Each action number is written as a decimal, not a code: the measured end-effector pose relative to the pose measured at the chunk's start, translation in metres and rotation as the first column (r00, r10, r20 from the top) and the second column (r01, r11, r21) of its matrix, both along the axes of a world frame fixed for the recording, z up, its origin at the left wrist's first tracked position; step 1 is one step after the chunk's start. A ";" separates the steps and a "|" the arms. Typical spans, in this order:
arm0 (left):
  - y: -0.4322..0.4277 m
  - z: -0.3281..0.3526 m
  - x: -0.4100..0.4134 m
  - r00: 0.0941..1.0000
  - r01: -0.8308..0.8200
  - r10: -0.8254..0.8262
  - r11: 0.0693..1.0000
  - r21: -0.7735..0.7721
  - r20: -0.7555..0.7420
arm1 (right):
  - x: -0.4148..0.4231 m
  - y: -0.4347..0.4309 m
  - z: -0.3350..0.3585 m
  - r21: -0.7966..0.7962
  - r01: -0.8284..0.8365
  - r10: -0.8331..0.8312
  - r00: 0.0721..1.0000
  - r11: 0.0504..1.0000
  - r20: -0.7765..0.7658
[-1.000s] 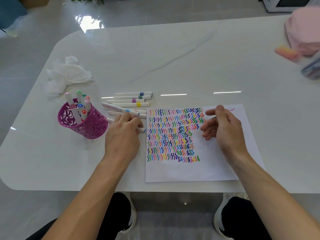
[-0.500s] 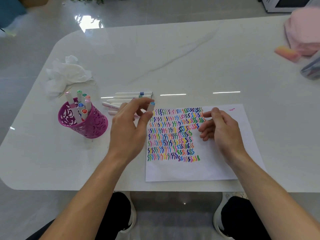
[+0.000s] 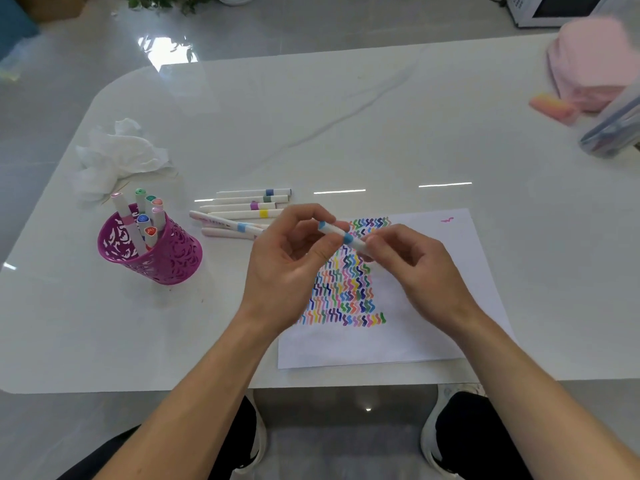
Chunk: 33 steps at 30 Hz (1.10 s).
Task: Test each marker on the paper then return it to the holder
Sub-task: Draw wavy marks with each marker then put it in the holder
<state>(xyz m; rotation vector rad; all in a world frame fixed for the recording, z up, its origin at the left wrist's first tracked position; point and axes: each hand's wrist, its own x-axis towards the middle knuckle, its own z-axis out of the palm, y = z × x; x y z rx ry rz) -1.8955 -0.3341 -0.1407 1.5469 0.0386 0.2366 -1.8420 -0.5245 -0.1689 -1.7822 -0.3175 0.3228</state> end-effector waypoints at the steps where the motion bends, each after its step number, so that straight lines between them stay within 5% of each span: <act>1: -0.003 -0.001 0.000 1.000 0.013 -0.013 1.000 0.012 -0.003 | -0.002 0.000 0.002 0.002 -0.016 0.016 0.999 1.000 0.035; 6: -0.011 -0.004 0.000 0.995 0.048 -0.038 0.994 0.101 -0.092 | -0.004 -0.004 0.006 -0.208 0.028 0.039 0.948 0.978 0.315; 9: -0.011 -0.007 -0.001 0.988 0.048 0.004 0.942 0.332 -0.153 | -0.005 -0.007 0.003 -0.393 0.050 0.141 0.886 0.918 0.441; 16: -0.016 -0.015 0.002 0.966 0.219 -0.055 0.694 0.686 -0.252 | -0.009 -0.014 -0.005 -0.555 -0.009 0.303 0.845 0.832 0.441; 33: -0.021 -0.011 0.007 0.954 0.202 -0.031 0.800 0.566 -0.298 | -0.014 -0.021 -0.007 -0.570 0.036 0.241 0.883 0.821 0.403</act>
